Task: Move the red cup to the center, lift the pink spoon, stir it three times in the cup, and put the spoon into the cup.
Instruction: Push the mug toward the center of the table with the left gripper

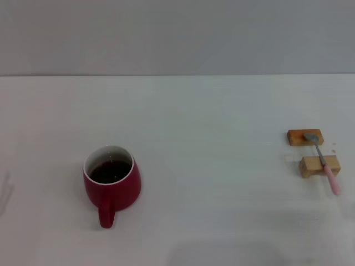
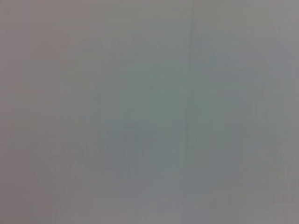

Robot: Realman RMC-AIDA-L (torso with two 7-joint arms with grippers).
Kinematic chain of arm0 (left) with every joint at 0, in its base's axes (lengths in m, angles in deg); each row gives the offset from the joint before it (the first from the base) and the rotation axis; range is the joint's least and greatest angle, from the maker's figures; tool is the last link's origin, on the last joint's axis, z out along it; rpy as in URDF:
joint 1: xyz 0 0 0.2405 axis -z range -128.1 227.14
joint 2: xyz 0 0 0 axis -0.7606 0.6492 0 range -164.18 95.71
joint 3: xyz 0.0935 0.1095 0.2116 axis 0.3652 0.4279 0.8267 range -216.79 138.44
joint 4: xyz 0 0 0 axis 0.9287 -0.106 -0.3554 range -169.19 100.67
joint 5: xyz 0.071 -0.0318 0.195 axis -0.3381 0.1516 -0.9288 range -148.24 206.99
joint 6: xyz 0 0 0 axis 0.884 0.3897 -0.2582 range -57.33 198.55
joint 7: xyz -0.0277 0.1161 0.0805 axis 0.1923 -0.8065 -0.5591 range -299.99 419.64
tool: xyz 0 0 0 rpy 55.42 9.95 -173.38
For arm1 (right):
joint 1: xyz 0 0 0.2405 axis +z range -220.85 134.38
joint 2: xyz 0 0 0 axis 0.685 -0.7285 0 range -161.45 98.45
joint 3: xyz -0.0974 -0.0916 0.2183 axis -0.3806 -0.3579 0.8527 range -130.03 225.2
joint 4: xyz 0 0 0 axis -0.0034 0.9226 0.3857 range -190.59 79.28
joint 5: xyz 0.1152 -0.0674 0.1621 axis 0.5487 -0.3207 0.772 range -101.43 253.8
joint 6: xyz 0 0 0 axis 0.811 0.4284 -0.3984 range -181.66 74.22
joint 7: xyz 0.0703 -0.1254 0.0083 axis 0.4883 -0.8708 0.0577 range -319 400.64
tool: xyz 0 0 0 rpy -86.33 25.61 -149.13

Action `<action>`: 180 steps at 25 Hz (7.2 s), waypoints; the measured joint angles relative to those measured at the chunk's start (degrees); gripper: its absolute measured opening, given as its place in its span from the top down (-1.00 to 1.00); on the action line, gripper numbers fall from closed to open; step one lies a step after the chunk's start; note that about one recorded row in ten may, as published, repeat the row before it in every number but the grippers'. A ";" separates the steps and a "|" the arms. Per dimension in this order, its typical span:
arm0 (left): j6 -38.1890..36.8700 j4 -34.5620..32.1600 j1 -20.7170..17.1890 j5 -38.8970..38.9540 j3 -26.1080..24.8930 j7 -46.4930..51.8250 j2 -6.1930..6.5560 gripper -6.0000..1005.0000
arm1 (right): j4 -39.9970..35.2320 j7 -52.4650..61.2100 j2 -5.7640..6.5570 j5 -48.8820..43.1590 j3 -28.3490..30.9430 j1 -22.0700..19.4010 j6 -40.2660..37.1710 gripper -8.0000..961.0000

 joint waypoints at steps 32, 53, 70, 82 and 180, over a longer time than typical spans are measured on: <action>1.94 -0.28 1.91 -0.06 0.66 -2.50 -0.33 0.99 | -0.01 0.56 0.20 -0.55 -3.26 1.29 -2.36 -0.53; 4.08 0.46 2.97 0.17 1.44 -6.66 -0.46 0.99 | 0.52 0.56 0.20 -0.73 -4.61 1.47 -3.23 -0.53; 13.09 0.16 7.98 -0.16 12.65 -8.34 -0.31 0.99 | 0.35 0.55 0.26 -0.49 -4.48 -0.87 -5.55 -0.53; 15.14 1.69 10.34 -0.16 17.07 -8.42 -0.55 0.99 | 0.20 0.56 0.32 0.07 -4.01 -1.39 -5.75 -0.53; 19.39 11.30 10.71 0.02 26.41 -9.30 -0.64 0.99 | -0.70 0.56 0.27 -0.55 -5.31 -1.24 -4.49 -0.53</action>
